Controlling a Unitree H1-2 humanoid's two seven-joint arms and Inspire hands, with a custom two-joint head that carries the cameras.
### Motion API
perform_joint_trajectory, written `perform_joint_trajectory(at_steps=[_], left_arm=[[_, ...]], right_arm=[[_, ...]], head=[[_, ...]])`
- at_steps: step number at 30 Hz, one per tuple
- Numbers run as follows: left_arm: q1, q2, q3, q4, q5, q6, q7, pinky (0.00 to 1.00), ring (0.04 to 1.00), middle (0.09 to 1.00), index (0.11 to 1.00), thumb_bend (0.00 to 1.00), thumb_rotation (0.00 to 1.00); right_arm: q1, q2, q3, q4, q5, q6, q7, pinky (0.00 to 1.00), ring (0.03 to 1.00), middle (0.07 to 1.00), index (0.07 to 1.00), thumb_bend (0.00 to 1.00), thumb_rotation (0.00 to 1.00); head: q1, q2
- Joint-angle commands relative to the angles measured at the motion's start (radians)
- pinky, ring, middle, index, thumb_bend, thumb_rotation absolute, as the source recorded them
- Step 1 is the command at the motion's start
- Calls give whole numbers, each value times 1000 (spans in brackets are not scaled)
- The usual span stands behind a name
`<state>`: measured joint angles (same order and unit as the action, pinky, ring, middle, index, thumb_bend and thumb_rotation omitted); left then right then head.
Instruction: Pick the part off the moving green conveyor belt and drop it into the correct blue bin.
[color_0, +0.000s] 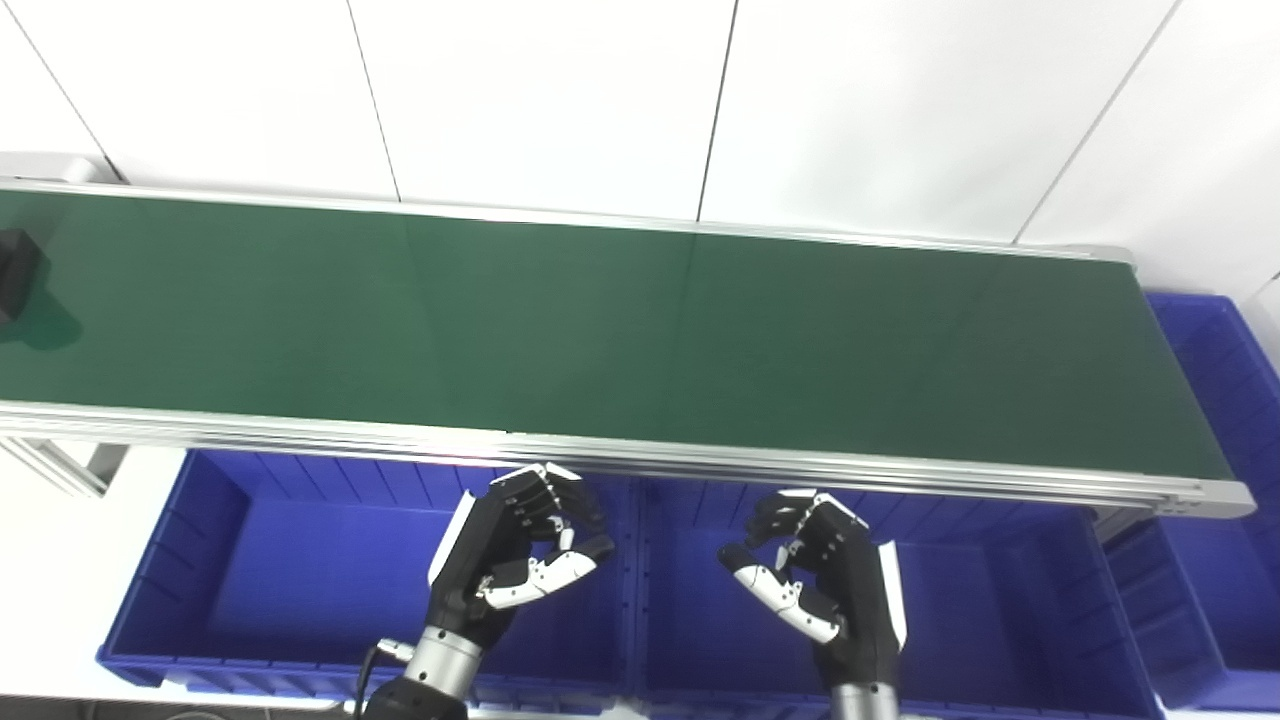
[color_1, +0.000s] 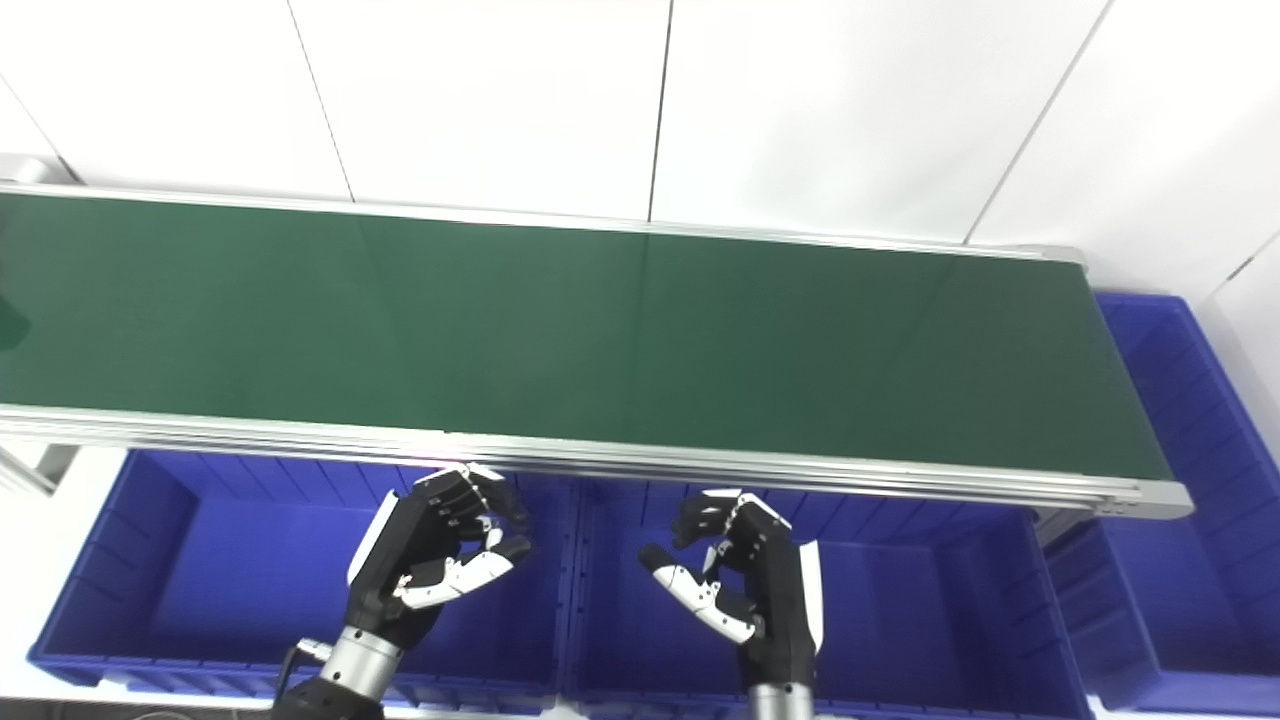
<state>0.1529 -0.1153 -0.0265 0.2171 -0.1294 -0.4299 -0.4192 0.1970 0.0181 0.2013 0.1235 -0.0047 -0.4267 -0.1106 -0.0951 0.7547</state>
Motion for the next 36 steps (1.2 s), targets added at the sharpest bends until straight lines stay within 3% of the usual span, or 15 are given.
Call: perform_joint_trajectory(at_steps=[1, 3, 5, 7, 8, 9, 10, 12, 13, 15, 17, 27, 36], left_arm=[[-28, -17, 24, -6, -55, -40, -74, 55, 432, 474, 493, 499, 0], [-39, -31, 56, 17, -103, -40, -135, 86, 429, 467, 497, 499, 0], [-42, -44, 84, 25, -106, -40, -166, 181, 417, 458, 504, 499, 0], [-40, -54, 107, 25, -87, -40, -176, 341, 432, 488, 501, 499, 0], [-35, -53, 107, 24, -63, -40, -158, 412, 436, 503, 504, 498, 0], [-31, -52, 106, 25, -44, -40, -141, 559, 580, 655, 674, 607, 0], [-26, -49, 102, 23, -13, -40, -111, 559, 580, 655, 674, 607, 0], [-19, -40, 91, 16, 55, -40, -46, 675, 675, 747, 770, 633, 0], [-16, -35, 84, 12, 83, -40, -17, 785, 758, 795, 800, 583, 0], [-13, -24, 71, 6, 118, -40, 33, 816, 780, 808, 805, 569, 0], [-12, -15, 60, 3, 142, -40, 76, 928, 852, 837, 800, 531, 0], [-7, 2, 9, 3, 134, -40, 187, 876, 838, 831, 784, 514, 0], [-12, 12, -16, 24, 128, -40, 234, 807, 764, 768, 749, 505, 0]], right_arm=[[-10, 5, -6, -22, 35, -43, 55, 92, 434, 472, 492, 516, 0], [-14, -5, -3, -18, 15, -43, 69, 120, 285, 449, 486, 522, 2], [-17, -23, 8, -19, -51, -43, 57, 239, 319, 447, 495, 524, 13], [-14, -35, 16, -19, -90, -42, 56, 361, 424, 513, 494, 517, 128], [-9, -36, 17, -18, -108, -42, 53, 411, 476, 558, 495, 515, 146], [-5, -35, 17, -17, -122, -42, 49, 498, 573, 658, 677, 657, 302], [-2, -32, 14, -14, -134, -42, 44, 498, 573, 658, 677, 657, 302], [0, -28, 10, -6, -149, -42, 35, 570, 659, 736, 764, 709, 387], [1, -27, 8, -5, -155, -42, 31, 629, 714, 778, 799, 703, 393], [0, -26, 6, -6, -168, -42, 25, 642, 726, 786, 806, 700, 392], [-2, -25, 2, -4, -178, -43, 19, 675, 751, 800, 813, 691, 401], [-6, -26, 4, 13, -211, -43, -35, 756, 833, 880, 894, 684, 403], [-3, -26, -7, 18, -217, -42, -53, 691, 798, 864, 877, 695, 345]], head=[[-2, -1], [-1, -2], [-3, -6], [-5, -7], [-4, -8], [-4, -9], [-4, -9], [-6, -10], [-8, -10], [-11, -11], [-15, -12], [-22, -22], [-11, -31]])
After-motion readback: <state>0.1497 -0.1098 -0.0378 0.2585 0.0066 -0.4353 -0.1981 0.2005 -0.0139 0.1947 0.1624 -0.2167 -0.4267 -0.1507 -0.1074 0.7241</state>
